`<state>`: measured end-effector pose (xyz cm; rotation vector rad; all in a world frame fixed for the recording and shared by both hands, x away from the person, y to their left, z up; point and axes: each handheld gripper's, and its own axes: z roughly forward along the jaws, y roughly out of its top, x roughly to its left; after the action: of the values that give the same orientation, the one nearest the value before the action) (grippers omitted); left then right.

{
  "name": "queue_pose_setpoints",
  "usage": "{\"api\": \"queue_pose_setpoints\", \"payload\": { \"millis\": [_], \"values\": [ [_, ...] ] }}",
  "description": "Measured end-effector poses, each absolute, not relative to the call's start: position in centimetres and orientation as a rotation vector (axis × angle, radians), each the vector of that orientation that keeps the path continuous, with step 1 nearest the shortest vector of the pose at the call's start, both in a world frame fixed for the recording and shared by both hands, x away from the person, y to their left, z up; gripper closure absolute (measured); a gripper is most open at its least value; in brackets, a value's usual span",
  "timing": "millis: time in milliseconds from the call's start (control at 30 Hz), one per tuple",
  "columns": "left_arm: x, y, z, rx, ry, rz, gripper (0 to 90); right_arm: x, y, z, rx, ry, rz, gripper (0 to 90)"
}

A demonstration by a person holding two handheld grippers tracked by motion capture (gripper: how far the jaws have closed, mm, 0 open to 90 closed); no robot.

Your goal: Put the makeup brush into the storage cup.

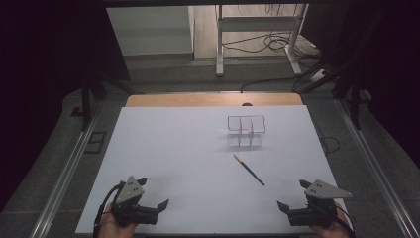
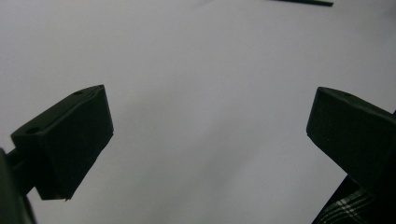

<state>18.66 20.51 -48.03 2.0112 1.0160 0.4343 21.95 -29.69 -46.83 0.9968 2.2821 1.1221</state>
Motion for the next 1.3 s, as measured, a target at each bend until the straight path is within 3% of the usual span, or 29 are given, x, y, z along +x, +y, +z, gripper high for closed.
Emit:
{"api": "queue_pose_setpoints", "payload": {
  "millis": [367, 1300],
  "values": [
    [18.5, 22.4, -47.9, 1.888, 1.011, 0.379, 0.6, 22.0, -29.6, -47.0, 0.932, 2.297, 1.139, 0.1],
    [18.8, 22.7, -48.2, 1.895, 1.066, 0.368, 0.5, 22.5, -29.5, -46.9, 0.969, 2.341, 1.108, 0.0]
  ]
}}
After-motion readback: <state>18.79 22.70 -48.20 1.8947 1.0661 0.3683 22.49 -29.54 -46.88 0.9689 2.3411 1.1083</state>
